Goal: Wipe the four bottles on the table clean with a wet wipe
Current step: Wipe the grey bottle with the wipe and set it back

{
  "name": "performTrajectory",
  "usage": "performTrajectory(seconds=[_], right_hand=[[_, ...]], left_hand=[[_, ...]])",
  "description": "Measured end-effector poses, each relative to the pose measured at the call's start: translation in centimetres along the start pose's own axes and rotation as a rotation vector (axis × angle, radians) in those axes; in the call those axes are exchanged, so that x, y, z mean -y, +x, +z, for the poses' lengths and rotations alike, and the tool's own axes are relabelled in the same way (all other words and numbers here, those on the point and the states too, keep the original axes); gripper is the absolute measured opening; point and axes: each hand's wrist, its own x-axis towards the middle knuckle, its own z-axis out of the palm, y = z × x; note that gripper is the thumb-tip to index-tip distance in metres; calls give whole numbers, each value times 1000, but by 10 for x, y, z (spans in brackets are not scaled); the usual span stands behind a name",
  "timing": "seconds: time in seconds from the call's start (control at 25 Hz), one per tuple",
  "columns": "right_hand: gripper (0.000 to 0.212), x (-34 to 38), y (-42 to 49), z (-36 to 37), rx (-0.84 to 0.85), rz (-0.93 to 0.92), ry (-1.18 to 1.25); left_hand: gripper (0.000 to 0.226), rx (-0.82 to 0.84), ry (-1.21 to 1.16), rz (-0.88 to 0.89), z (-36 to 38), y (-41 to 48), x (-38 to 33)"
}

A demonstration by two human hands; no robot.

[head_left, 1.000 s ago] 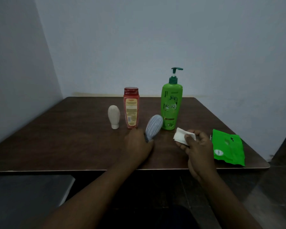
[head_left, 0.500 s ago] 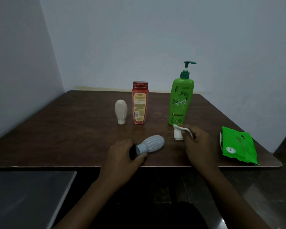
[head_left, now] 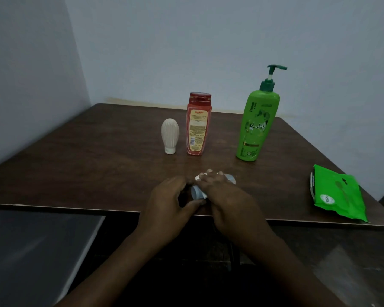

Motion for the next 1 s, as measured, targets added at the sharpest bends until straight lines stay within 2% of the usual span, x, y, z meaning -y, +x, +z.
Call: performTrajectory(seconds=[0.08,0.24,0.32,0.48,0.56,0.68,0.92,1.0], right_hand=[[55,-13,1,-2,23,-27,-32],[48,-41,3,-8,-33,230,-90],[48,-31,3,-6,-39,270,-87],[51,3,2,1,43,15,-63],[52,-3,4,-5,36,-22,-32],[54,-27,3,-10,19,79,2],[24,-48,7,-15,78,347,-106],[31,-38,6,-13,50,345,-53]], left_hand=[[34,-10,-3,4,0,-2,-1],[35,-5,27,-3,-1,-5,-2],[37,-11,31,-1,-1,-7,-2],[37,-18,0,1,0,-5,-4],[37,-20,14,1,1,-4,-4],[36,-17,60,-14,0,-4,-4],[34,-22,63,16,0,-4,-3],[36,-25,95,33,1,-4,-1]])
